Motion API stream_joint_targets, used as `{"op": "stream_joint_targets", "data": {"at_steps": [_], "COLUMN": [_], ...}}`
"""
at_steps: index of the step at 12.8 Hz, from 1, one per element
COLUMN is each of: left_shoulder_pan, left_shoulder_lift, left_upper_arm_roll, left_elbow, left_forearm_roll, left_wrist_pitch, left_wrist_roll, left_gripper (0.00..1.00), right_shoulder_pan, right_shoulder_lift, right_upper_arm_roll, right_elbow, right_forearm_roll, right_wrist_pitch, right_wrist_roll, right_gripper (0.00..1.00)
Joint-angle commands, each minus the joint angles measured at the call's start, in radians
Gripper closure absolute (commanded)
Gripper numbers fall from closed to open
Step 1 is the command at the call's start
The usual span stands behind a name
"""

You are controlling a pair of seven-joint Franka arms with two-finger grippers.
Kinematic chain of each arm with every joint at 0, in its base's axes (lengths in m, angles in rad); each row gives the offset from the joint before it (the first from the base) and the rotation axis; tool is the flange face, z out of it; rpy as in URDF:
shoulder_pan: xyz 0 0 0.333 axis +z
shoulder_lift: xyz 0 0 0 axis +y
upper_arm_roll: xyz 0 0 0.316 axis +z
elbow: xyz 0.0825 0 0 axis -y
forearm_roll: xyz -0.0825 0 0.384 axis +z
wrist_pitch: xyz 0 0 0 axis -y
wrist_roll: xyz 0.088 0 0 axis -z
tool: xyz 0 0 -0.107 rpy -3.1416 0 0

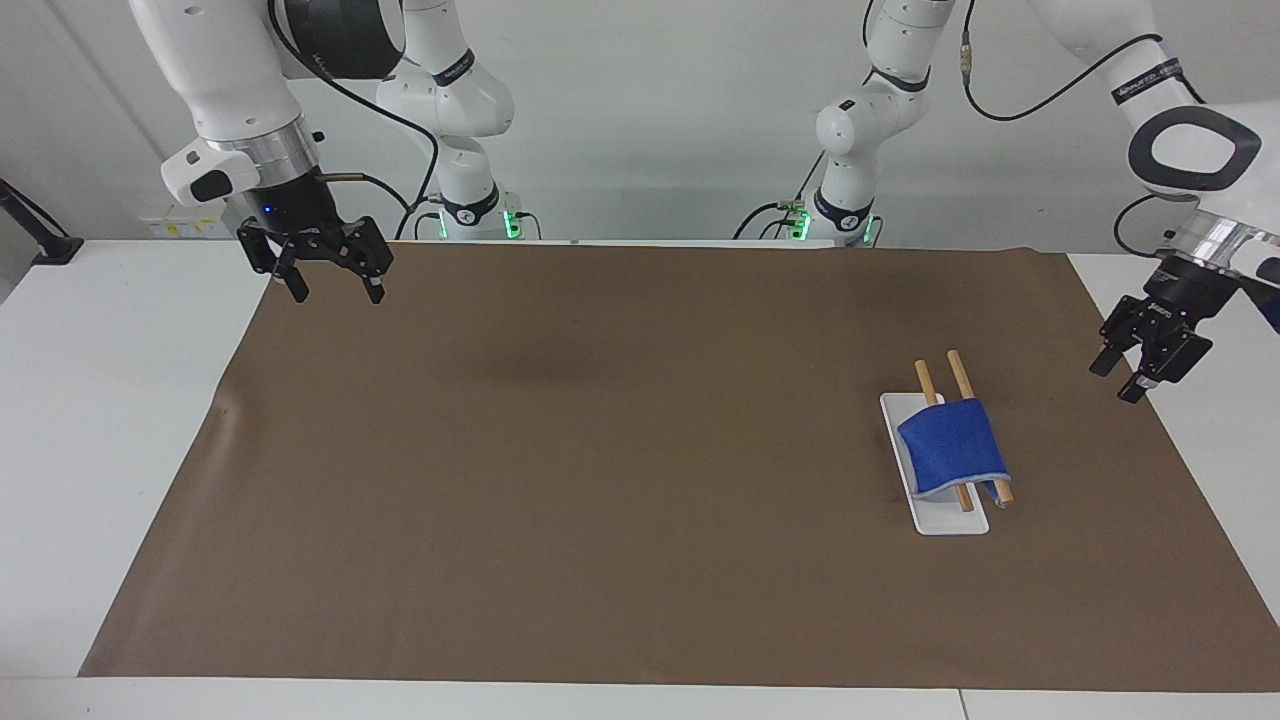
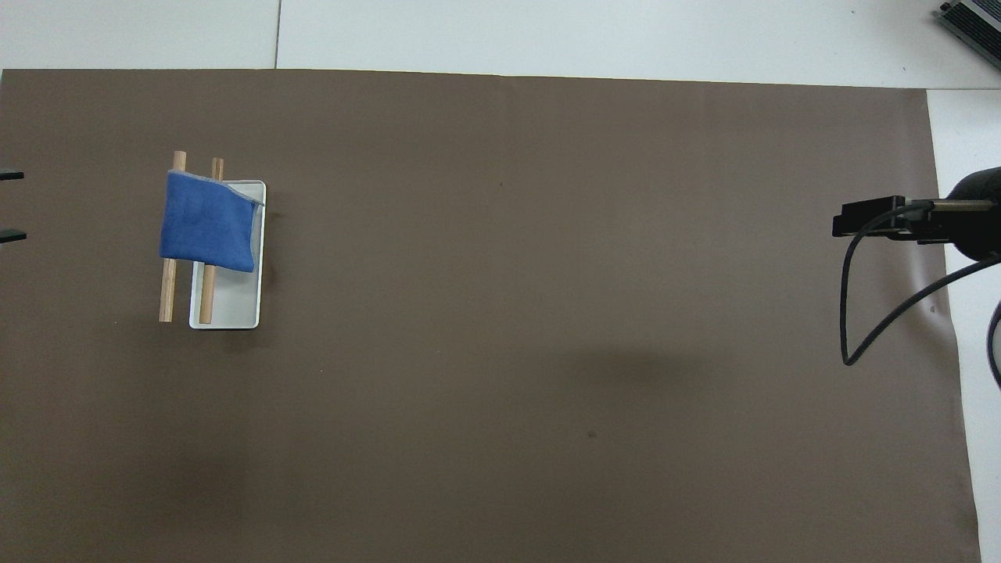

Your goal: Right arm passes towel to left arm to hang

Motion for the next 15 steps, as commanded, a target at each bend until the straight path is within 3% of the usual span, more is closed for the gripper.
{"op": "stream_joint_targets", "data": {"at_steps": [1, 4, 8, 11, 15], "left_shoulder_pan": [-0.095, -0.236, -0.418, -0.429, -0.390], "left_shoulder_lift": [0.019, 0.010, -0.008, -0.017, -0.027], "left_upper_arm_roll": [-0.002, -0.005, -0.006, -0.006, 0.008], "left_elbow": [0.191, 0.279, 0.277, 0.279, 0.258], "left_forearm_roll": [0.181, 0.359, 0.477, 0.545, 0.531], "left_wrist_pitch": [-0.209, -0.385, -0.443, -0.537, -0.493], "left_wrist_roll": [0.001, 0.005, 0.036, 0.386, 0.435], "left_gripper": [0.23, 0.22, 0.28, 0.30, 0.29], "right_shoulder_pan": [0.072, 0.076, 0.085, 0.105, 0.087], "right_shoulder_lift": [0.011, 0.011, 0.012, 0.002, -0.018], "right_upper_arm_roll": [-0.081, -0.086, -0.075, -0.097, -0.094], "right_elbow": [0.070, 0.098, 0.109, 0.095, 0.060], "right_forearm_roll": [-0.024, -0.071, -0.096, -0.082, -0.014], "right_wrist_pitch": [-0.077, -0.120, -0.125, -0.145, -0.177], "right_wrist_roll": [0.005, 0.010, 0.090, 0.087, 0.078], "right_gripper": [0.00, 0.00, 0.00, 0.00, 0.00]}}
